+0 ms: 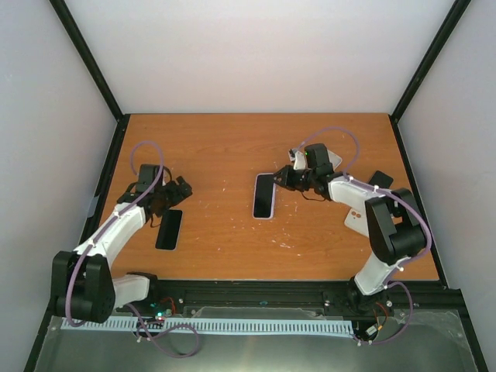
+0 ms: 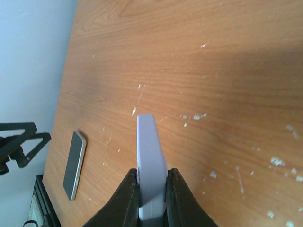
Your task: Put the phone into the phone case
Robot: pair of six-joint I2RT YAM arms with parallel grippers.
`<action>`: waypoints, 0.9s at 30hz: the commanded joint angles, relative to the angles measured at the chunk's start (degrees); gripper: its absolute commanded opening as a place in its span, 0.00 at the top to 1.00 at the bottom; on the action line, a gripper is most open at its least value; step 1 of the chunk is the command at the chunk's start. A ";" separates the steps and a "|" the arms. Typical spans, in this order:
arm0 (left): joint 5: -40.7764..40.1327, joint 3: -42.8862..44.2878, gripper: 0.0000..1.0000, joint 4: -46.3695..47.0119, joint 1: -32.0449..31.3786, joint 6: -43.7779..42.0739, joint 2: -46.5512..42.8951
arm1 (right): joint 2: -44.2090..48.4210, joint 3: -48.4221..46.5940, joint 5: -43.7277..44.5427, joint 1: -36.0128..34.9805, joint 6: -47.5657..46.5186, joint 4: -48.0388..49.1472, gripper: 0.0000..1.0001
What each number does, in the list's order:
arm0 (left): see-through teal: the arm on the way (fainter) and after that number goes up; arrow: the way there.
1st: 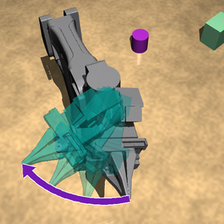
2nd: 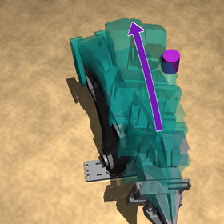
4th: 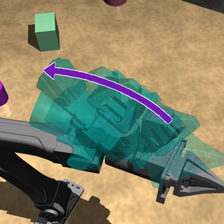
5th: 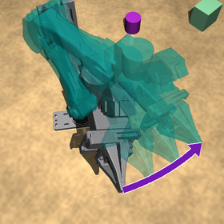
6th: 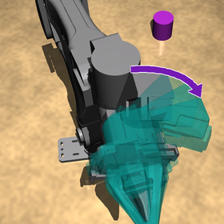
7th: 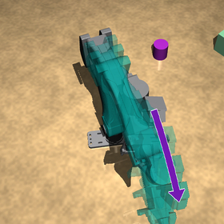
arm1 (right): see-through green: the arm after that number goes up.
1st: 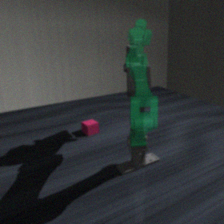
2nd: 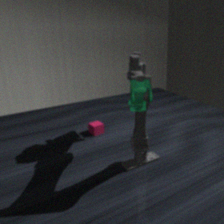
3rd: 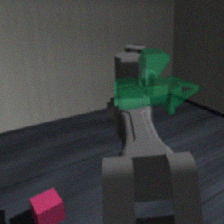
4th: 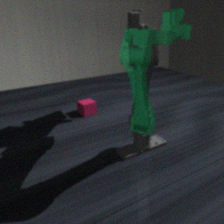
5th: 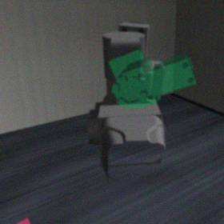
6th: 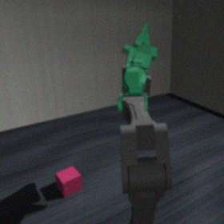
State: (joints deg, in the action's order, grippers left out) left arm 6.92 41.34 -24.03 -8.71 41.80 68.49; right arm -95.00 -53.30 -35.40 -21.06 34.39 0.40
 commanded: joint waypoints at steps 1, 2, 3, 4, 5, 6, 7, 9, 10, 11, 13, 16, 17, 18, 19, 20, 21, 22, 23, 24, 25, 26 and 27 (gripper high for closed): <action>-0.37 -2.09 0.01 0.45 2.59 2.22 1.31 | -4.00 -4.85 -4.73 1.96 -3.69 -0.22 0.91; -0.49 -2.64 0.01 0.80 3.23 2.46 1.87 | -5.13 -5.42 -4.38 2.29 -3.85 -0.44 0.90; -0.39 -3.60 0.00 1.10 4.29 2.80 2.39 | -6.05 -5.74 -3.95 2.56 -3.93 -0.52 0.89; -0.10 -4.53 0.00 1.79 4.99 3.23 2.77 | -7.09 -5.99 -4.02 2.86 -3.80 -0.42 0.89; -0.27 -5.58 0.01 2.55 5.50 3.77 2.91 | -7.98 -6.08 -4.69 3.13 -3.50 0.26 0.88; -0.69 -6.34 0.01 3.04 5.73 4.26 3.03 | -8.90 -6.10 -5.64 3.32 -3.13 0.92 0.88; -1.70 -6.81 0.00 3.15 5.88 4.81 3.16 | -9.82 -6.21 -6.26 3.52 -2.93 1.13 0.87; -3.87 -6.79 0.01 2.49 6.09 5.49 3.71 | -10.58 -6.32 -6.27 3.59 -3.09 1.06 0.87; -4.94 -6.54 0.00 1.97 6.14 5.97 3.89 | -10.84 -6.31 -5.88 3.66 -3.17 0.93 0.86; -5.80 -6.39 0.01 1.59 6.16 6.14 3.96 | -11.01 -6.32 -5.41 3.70 -3.26 0.72 0.85; -6.29 -6.44 0.01 1.54 6.25 6.21 3.88 | -11.55 -6.24 -5.30 3.83 -3.53 0.25 0.80; -6.56 -6.41 0.01 1.06 6.29 6.91 3.40 | -12.50 -6.21 -4.76 4.01 -4.21 -1.06 0.74; -6.81 -6.44 0.01 1.06 6.28 6.76 3.10 | -12.62 -6.13 -4.39 4.01 -4.35 -1.38 0.72; -7.23 -6.33 0.01 0.86 6.32 6.64 2.86 | -12.74 -6.28 -3.95 4.09 -4.52 -1.87 0.70; -8.23 -6.09 0.01 0.24 6.27 6.61 2.61 | -12.81 -6.56 -3.46 4.14 -4.73 -2.58 0.68; -9.21 -5.90 0.01 -0.31 6.34 6.59 2.35 | -12.79 -6.89 -3.04 4.12 -4.93 -3.17 0.66; -10.46 -5.84 0.01 -0.88 6.36 6.71 2.09 | -12.78 -7.17 -2.49 4.21 -5.10 -3.67 0.63; -11.64 -5.96 0.00 -1.08 6.38 6.91 1.87 | -12.70 -7.44 -1.62 4.28 -5.19 -4.52 0.60; -12.18 -6.16 0.01 -0.93 6.51 7.04 1.82 | -12.60 -7.81 -0.60 4.34 -5.27 -5.44 0.57; -12.28 -6.54 0.00 -0.74 6.78 6.97 2.00 | -12.59 -8.09 0.19 4.41 -5.48 -6.25 0.54; -12.03 -6.90 0.00 -0.54 7.04 6.92 2.43 | -12.32 -8.05 0.56 4.45 -5.74 -6.56 0.51; -11.51 -7.07 0.00 -0.36 7.30 6.96 3.04 | -12.00 -8.12 0.90 4.56 -5.96 -7.06 0.48; -11.23 -7.13 0.00 -0.17 7.49 6.93 3.77 | -11.58 -8.11 1.48 4.54 -6.14 -7.80 0.45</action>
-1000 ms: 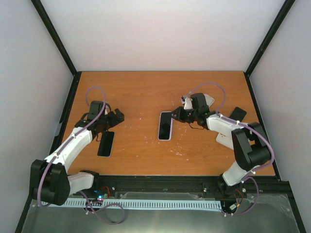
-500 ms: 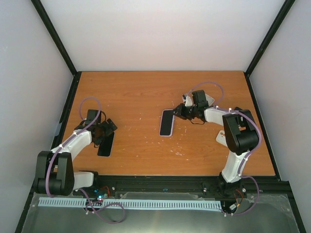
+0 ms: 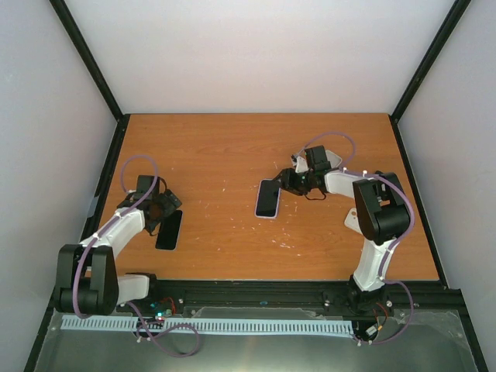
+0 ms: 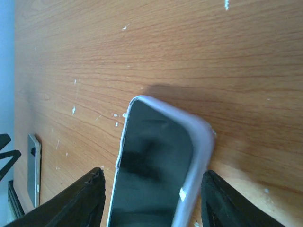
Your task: Put the phone into the phone case
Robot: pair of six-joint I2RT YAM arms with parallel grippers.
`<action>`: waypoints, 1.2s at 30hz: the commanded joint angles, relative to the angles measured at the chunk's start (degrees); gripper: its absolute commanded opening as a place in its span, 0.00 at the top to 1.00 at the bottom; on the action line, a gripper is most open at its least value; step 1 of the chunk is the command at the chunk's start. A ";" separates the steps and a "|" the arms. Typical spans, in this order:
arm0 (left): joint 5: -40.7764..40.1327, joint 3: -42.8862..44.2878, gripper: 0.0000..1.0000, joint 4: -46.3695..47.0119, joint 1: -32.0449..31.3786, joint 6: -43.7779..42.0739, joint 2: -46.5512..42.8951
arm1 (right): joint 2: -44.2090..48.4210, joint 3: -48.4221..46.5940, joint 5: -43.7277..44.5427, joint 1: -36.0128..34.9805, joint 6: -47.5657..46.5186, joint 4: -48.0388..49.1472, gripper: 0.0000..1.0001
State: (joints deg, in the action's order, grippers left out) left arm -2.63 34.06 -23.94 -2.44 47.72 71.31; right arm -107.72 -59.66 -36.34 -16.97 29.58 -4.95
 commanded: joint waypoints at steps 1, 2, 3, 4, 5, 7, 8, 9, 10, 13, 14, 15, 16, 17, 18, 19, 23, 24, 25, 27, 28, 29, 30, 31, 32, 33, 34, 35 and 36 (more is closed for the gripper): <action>-1.21 0.07 0.00 0.09 1.22 0.95 1.49 | 1.66 -1.81 3.22 0.51 -1.55 -3.25 0.42; -0.14 -0.07 0.00 0.80 1.23 0.61 2.06 | 2.17 -1.88 4.30 0.60 -1.67 -4.27 0.40; 1.19 -0.39 0.00 1.83 1.21 -0.31 2.21 | 2.70 -2.24 5.46 0.72 -1.88 -5.73 0.38; 1.83 -0.40 0.00 2.10 1.22 -0.58 2.34 | 3.22 -2.67 7.68 0.78 -2.08 -7.43 0.36; 2.06 -0.32 0.01 1.92 1.21 -0.61 2.56 | 3.75 -3.20 9.65 0.93 -2.23 -9.35 0.35; 2.33 -0.31 0.01 1.86 1.21 -1.44 2.81 | 4.87 -3.87 13.35 1.23 -2.38 -12.11 0.33; 2.05 -0.50 0.01 1.76 1.21 -1.69 2.93 | 5.54 -4.29 15.26 1.36 -2.52 -13.37 0.33; 1.69 -0.62 0.01 1.56 1.21 -1.94 3.07 | 6.07 -4.78 17.50 1.55 -2.73 -14.65 0.32; 1.59 -0.76 0.00 1.41 1.21 -1.83 3.13 | 6.58 -5.45 20.27 1.61 -2.85 -16.07 0.32; 4.03 -1.57 0.00 1.75 1.21 -0.52 2.77 | 7.38 -8.68 29.39 2.20 -2.02 -21.25 0.35; 4.97 -2.00 0.00 2.34 1.21 0.09 2.60 | 7.39 -9.95 33.24 2.52 -1.53 -23.28 0.37; 5.77 -2.58 0.01 2.66 1.21 0.77 2.54 | 7.33 -10.70 37.10 2.82 -0.99 -24.88 0.40; 6.52 -3.05 0.01 2.98 1.21 1.47 2.52 | 7.34 -11.32 39.99 2.90 -0.65 -26.07 0.43; 6.89 -3.50 0.00 3.17 1.21 2.41 2.52 | 7.27 -11.85 42.53 3.70 -0.39 -27.03 0.45; 7.05 -3.82 0.01 3.06 1.26 3.64 2.66 | 7.26 -12.10 44.46 4.69 -0.06 -27.69 0.47; 7.22 -4.03 0.01 2.76 1.21 4.71 2.94 | 7.26 -12.10 46.13 5.34 0.17 -27.71 0.48; 11.31 -4.71 0.01 2.82 1.21 7.59 4.79 | 6.84 -11.17 46.21 7.55 1.66 -25.24 0.49; 12.94 -5.04 0.01 3.32 1.21 8.09 4.90 | 6.75 -10.80 46.14 7.78 2.34 -24.45 0.49; 14.47 -5.42 0.00 3.76 1.21 8.58 4.83 | 6.69 -10.08 45.92 7.89 3.00 -23.42 0.49; 17.24 -5.87 0.01 4.69 1.10 9.49 4.17 | 6.53 -9.32 46.08 7.92 3.99 -22.00 0.50; 18.13 -6.05 0.01 4.96 0.92 9.92 3.58 | 6.18 -9.29 46.16 7.96 4.33 -21.56 0.51; 18.72 -6.03 0.00 5.01 0.68 10.31 2.92 | 5.75 -9.57 46.36 8.00 4.59 -21.35 0.51; 18.94 -5.95 0.00 4.96 0.48 10.59 2.31 | 5.12 -10.02 46.81 8.01 4.75 -21.33 0.52; 19.11 -5.90 0.01 4.85 0.28 10.98 1.67 | 4.24 -10.75 47.14 8.01 4.85 -21.53 0.52; 19.30 -5.86 0.01 4.78 0.07 11.51 1.00 | 3.34 -11.78 47.21 8.06 4.83 -21.99 0.52; 19.59 -5.92 0.00 4.79 -0.20 12.11 0.35 | 2.15 -12.80 47.28 8.09 4.87 -22.77 0.53; 19.98 -6.06 0.01 4.85 -0.53 12.72 -0.27 | 0.74 -13.86 47.45 8.09 5.13 -23.60 0.53; 20.25 -6.24 0.01 4.99 -0.93 13.36 -0.89 | -0.05 -14.58 47.76 8.09 5.40 -24.04 0.54; 20.46 -6.33 0.01 5.05 -1.44 13.89 -1.42 | -0.77 -14.92 47.96 8.09 5.62 -24.14 0.55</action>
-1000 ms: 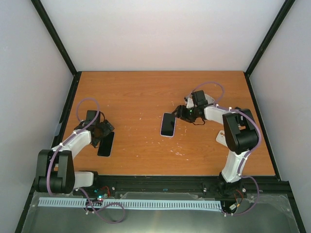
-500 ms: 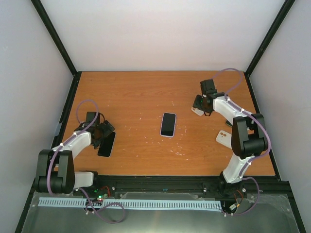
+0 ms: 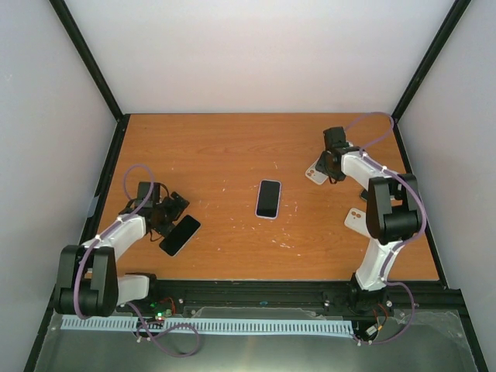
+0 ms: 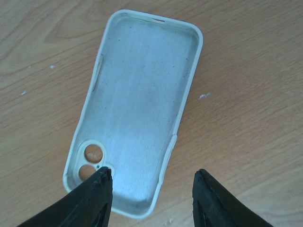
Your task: Put the phone into the phone case
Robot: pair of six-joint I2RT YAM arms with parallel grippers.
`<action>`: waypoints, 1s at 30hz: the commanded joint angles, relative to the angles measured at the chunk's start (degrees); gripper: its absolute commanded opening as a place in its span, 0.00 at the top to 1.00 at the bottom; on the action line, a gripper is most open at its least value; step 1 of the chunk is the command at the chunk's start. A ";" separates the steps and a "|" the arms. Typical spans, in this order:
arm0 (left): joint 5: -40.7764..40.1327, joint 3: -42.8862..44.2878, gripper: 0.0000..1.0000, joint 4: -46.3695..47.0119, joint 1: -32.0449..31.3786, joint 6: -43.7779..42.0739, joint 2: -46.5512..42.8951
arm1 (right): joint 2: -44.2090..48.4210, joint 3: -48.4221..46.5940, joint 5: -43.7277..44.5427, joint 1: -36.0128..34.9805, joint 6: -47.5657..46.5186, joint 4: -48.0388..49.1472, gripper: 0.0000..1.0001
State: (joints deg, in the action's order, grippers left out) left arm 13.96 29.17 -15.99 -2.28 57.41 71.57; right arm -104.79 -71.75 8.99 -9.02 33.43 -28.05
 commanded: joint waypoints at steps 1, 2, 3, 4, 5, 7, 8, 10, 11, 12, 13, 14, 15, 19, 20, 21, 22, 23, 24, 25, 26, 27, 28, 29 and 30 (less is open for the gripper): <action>4.07 -1.48 0.00 -2.72 -2.22 4.62 -2.10 | -4.20 -3.07 2.71 0.18 2.03 -0.77 0.55; 4.49 -1.48 0.01 -2.73 -2.54 4.96 -2.43 | -4.68 -3.12 2.63 0.22 2.42 -0.42 0.55; 4.53 -1.42 0.01 -2.62 -2.89 5.07 -2.79 | -5.16 -3.20 2.30 0.23 2.78 -0.04 0.55; 4.19 -1.21 0.00 -2.71 -3.16 4.96 -3.10 | -5.75 -3.34 1.98 0.30 3.17 0.10 0.56; 3.45 -0.92 0.00 -3.16 -3.31 4.87 -3.42 | -6.40 -3.68 2.02 0.30 3.76 -0.22 0.57; 0.89 -0.03 0.00 -4.76 -3.34 4.83 -4.06 | -7.26 -3.95 2.73 0.31 5.16 -1.07 0.58; -1.04 0.60 0.00 -6.05 -3.34 4.84 -4.45 | -7.48 -3.60 3.29 0.31 5.80 -1.10 0.59; -5.79 1.85 0.00 -9.61 -3.34 5.77 -5.46 | -7.68 -2.81 3.70 0.31 6.73 -0.39 0.59; -7.91 2.41 0.01 -11.05 -3.34 5.94 -5.97 | -7.89 -2.64 3.83 0.31 6.92 -0.27 0.59; -9.63 2.80 0.01 -12.04 -3.34 5.93 -6.53 | -8.15 -2.64 3.98 0.31 6.92 -0.22 0.60; -10.88 2.92 0.01 -12.99 -3.34 5.88 -7.20 | -8.42 -2.72 4.12 0.31 6.87 -0.24 0.61; -11.79 2.88 0.01 -13.39 -3.30 5.83 -7.88 | -8.61 -2.76 4.26 0.31 6.72 -0.30 0.65; -12.60 2.69 0.01 -13.56 -3.34 5.69 -8.51 | -8.73 -2.76 4.33 0.31 6.43 -0.30 0.69; -17.41 2.10 0.01 -16.27 -3.25 6.78 -9.48 | -8.23 -2.40 4.72 0.31 4.95 -0.41 0.77; -18.75 2.00 0.00 -17.28 -3.21 7.25 -9.44 | -8.05 -2.20 4.98 0.31 4.57 -0.48 0.78; -19.77 2.02 0.00 -18.21 -3.10 7.84 -9.43 | -7.98 -2.11 5.20 0.31 4.47 -0.57 0.78; -20.70 2.03 0.01 -18.99 -3.01 8.11 -9.43 | -8.05 -1.91 5.25 0.38 4.42 -0.49 0.77; -21.43 1.97 0.00 -19.52 -2.99 8.27 -9.48 | -8.24 -1.85 4.96 0.44 4.49 -0.44 0.76; -22.21 1.95 0.01 -20.02 -2.92 8.39 -9.58 | -8.38 -1.78 4.38 0.48 4.48 -0.13 0.75; -22.63 1.90 0.01 -20.37 -2.78 8.39 -9.78 | -8.53 -1.63 3.50 0.49 4.25 0.76 0.75; -23.04 1.86 0.00 -20.46 -2.73 8.20 -10.11 | -8.57 -1.34 2.62 0.49 3.94 1.67 0.75; -23.54 1.72 0.01 -20.54 -2.66 8.02 -10.43 | -8.65 -1.11 1.99 0.49 3.75 2.49 0.75; -24.26 1.54 0.01 -20.49 -2.64 7.80 -10.79 | -8.96 -1.08 1.70 0.49 3.63 2.95 0.74; -24.85 1.32 0.00 -20.37 -2.64 7.55 -11.10 | -9.42 -1.25 1.44 0.49 3.56 2.85 0.74; -25.20 1.07 0.01 -20.20 -2.64 7.33 -11.18 | -9.84 -1.55 1.15 0.49 3.47 2.57 0.74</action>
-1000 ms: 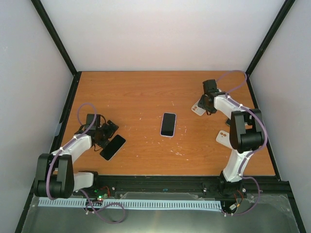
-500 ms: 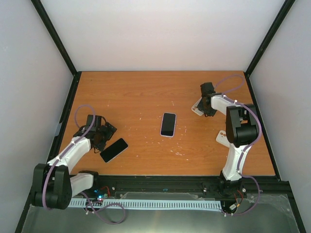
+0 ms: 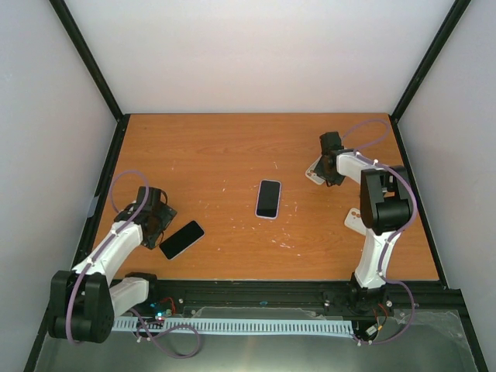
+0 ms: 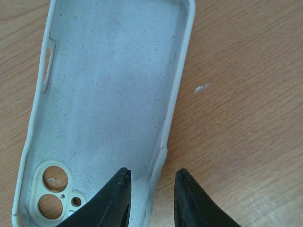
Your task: Put the phone into the phone case
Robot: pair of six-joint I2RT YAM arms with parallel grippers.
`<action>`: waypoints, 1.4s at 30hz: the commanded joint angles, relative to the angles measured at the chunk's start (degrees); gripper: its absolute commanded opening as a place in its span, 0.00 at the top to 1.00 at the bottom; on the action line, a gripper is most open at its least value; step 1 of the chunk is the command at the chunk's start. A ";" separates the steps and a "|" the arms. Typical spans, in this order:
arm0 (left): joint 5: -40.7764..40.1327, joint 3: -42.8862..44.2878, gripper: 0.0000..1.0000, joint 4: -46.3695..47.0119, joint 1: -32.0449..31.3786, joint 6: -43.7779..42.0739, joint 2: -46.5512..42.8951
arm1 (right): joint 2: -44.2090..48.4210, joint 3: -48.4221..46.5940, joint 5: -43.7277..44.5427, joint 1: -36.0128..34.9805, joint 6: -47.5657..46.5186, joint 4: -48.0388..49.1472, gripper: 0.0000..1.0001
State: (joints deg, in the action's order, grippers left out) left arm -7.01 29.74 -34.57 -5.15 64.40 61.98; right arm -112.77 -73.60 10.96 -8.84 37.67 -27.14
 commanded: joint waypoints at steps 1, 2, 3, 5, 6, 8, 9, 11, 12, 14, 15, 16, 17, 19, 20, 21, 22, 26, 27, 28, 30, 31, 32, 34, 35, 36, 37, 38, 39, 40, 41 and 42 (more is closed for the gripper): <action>-4.28 0.16 0.00 -1.54 0.23 0.37 -1.68 | -2.23 0.24 -1.04 0.32 -0.92 1.44 0.75; -3.88 -0.05 0.00 -1.41 0.23 0.37 -1.64 | -2.35 0.33 -1.23 0.27 -0.87 1.43 0.75; -3.02 -0.23 0.00 -1.38 0.23 0.44 -1.41 | -2.36 0.53 -1.36 0.29 -0.98 1.35 0.76; -1.34 -0.53 0.00 -1.36 0.23 1.02 -0.77 | -2.20 0.89 -1.03 0.32 -1.30 0.67 0.78; -0.65 -0.67 0.01 -1.40 0.24 1.44 -0.49 | -2.08 0.86 -0.77 0.32 -1.55 0.21 0.80; 0.43 -0.84 0.01 -1.84 0.23 1.96 0.09 | -1.45 1.18 -0.39 0.32 -2.03 -0.25 0.83; 1.08 -0.86 0.00 -2.11 0.23 2.14 0.34 | -0.88 1.35 -0.36 0.32 -2.50 -0.42 0.85; 2.46 -0.97 0.00 -2.10 0.23 2.18 0.66 | 0.40 1.58 -0.09 0.32 -3.55 -0.88 0.91; 4.12 -1.14 0.01 -1.69 0.23 2.06 0.71 | 1.37 1.77 0.20 0.32 -4.16 -1.07 0.94; 6.67 -1.49 0.01 -1.31 0.23 2.13 0.56 | 3.74 2.03 0.46 0.32 -5.74 -1.32 0.97; 7.97 -1.79 0.01 -0.91 0.18 2.20 0.45 | 5.07 2.18 0.05 0.32 -6.77 -1.42 0.97; 9.30 -2.05 0.00 -0.56 0.14 2.28 0.35 | 6.40 2.24 -0.97 0.30 -8.11 -1.50 0.97; 10.51 -2.31 0.00 -0.16 0.02 2.43 0.27 | 7.82 2.48 -2.52 0.32 -9.57 -1.44 0.97; 12.76 -2.86 0.00 0.84 -0.48 2.69 0.22 | 10.65 2.79 -7.45 0.17 -12.82 -1.25 0.97; 13.61 -3.11 0.01 1.19 -0.68 2.85 0.29 | 11.96 2.95 -9.07 -0.04 -14.69 -1.46 0.97; 14.29 -3.26 0.01 1.61 -0.92 3.06 0.42 | 13.40 3.25 -10.75 -0.26 -16.06 -1.73 0.97; 14.83 -3.28 0.00 2.04 -1.23 3.16 0.49 | 14.85 3.63 -12.51 -0.48 -17.63 -1.92 0.97; 17.25 -3.13 0.00 4.81 -2.55 3.42 0.91 | 19.84 4.97 -16.83 -1.13 -22.33 -4.01 0.97; 17.81 -3.11 0.00 5.56 -3.05 3.51 1.01 | 20.75 4.92 -17.96 -1.24 -23.53 -4.96 0.97; 18.27 -3.04 0.01 6.24 -3.56 3.53 1.17 | 21.56 4.83 -19.38 -1.38 -24.77 -6.00 0.97; 19.25 -2.93 0.01 7.65 -4.47 3.43 1.80 | 23.48 4.56 -22.38 -1.92 -27.81 -8.11 0.97; 20.18 -2.86 0.00 8.54 -4.78 3.08 2.18 | 24.39 4.70 -23.94 -2.39 -29.56 -8.87 0.97; 21.07 -2.81 0.01 9.50 -4.97 2.76 2.68 | 25.51 5.01 -24.48 -3.25 -31.50 -9.39 0.97; 22.63 -2.39 0.01 10.40 -5.42 2.16 3.68 | 27.67 5.76 -24.12 -5.99 -36.19 -10.21 0.97; 23.06 -2.26 0.01 10.87 -5.64 1.61 4.03 | 28.81 6.32 -23.92 -7.55 -38.60 -10.29 0.97; 23.64 -2.22 0.01 11.47 -5.78 1.08 4.29 | 29.70 6.90 -23.93 -9.08 -40.94 -10.27 0.97; 24.38 -2.27 0.00 12.20 -5.79 0.55 4.44 | 30.69 7.44 -24.12 -10.68 -43.21 -10.32 0.97; 25.07 -2.31 0.00 12.89 -5.84 -0.05 4.53 | 31.52 7.82 -24.79 -12.07 -45.46 -10.37 0.97; 25.57 -2.31 0.01 13.21 -5.92 -0.58 4.55 | 32.40 8.16 -25.79 -13.36 -47.58 -10.58 0.97; 25.82 -2.33 0.00 13.39 -5.93 -0.98 4.44 | 33.27 8.58 -27.37 -14.23 -49.51 -10.76 0.97; 25.87 -2.24 0.01 13.53 -5.95 -1.53 4.27 | 34.04 9.03 -30.27 -14.86 -52.34 -11.22 0.97; 25.67 -2.31 0.01 13.63 -5.93 -2.19 4.03 | 34.81 9.46 -32.17 -15.53 -54.75 -11.72 0.97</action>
State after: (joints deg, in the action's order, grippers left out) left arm 16.05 27.03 -22.68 -10.61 65.14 65.98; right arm -81.45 -65.63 -13.98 -22.22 -4.51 -36.97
